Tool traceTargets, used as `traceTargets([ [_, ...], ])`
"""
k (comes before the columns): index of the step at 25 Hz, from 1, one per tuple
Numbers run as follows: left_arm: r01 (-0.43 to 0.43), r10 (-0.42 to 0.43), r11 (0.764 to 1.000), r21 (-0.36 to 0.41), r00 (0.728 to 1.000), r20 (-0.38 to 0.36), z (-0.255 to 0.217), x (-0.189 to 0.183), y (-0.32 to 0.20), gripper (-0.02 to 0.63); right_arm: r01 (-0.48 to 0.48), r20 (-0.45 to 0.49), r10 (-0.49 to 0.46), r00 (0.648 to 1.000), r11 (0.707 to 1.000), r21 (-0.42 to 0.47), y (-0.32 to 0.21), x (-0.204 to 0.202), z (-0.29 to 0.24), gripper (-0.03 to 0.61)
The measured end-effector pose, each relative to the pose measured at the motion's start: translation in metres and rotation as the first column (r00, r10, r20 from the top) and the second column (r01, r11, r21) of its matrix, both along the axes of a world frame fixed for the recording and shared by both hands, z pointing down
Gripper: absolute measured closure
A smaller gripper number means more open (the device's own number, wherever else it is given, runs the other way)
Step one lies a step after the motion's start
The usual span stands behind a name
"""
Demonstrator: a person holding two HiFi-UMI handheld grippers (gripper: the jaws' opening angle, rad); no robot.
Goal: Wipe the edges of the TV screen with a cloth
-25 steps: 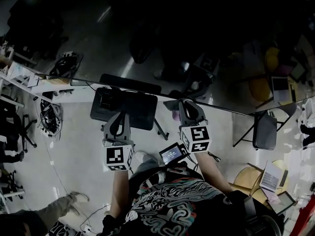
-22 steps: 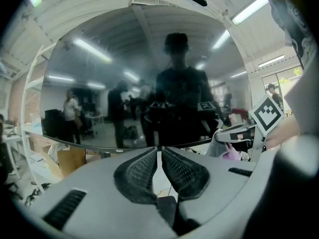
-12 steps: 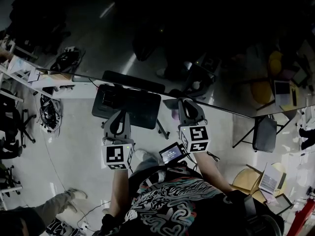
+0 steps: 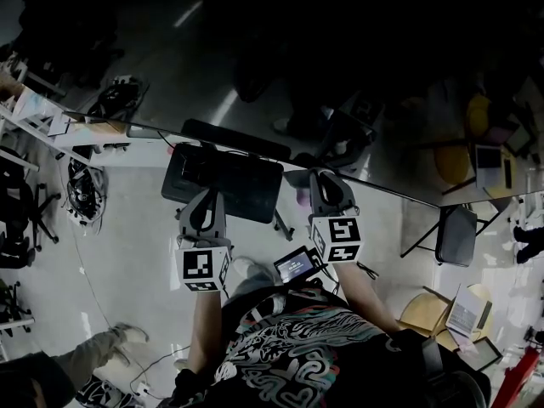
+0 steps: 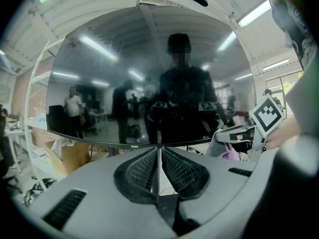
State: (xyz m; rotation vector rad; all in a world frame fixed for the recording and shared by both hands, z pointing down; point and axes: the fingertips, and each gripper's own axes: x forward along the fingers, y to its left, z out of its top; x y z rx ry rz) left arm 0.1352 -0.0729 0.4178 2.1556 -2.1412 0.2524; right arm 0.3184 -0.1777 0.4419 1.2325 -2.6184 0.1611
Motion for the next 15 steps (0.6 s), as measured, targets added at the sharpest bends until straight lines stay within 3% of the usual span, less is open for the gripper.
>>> traceTargets([
  [15, 0.018, -0.018, 1.000, -0.002, 1.000, -0.004, 0.004, -0.054, 0.007, 0.574, -0.020, 0.012, 0.020, 1.000, 1.000, -0.005, -0.001, -0.048, 0.000, 0.541],
])
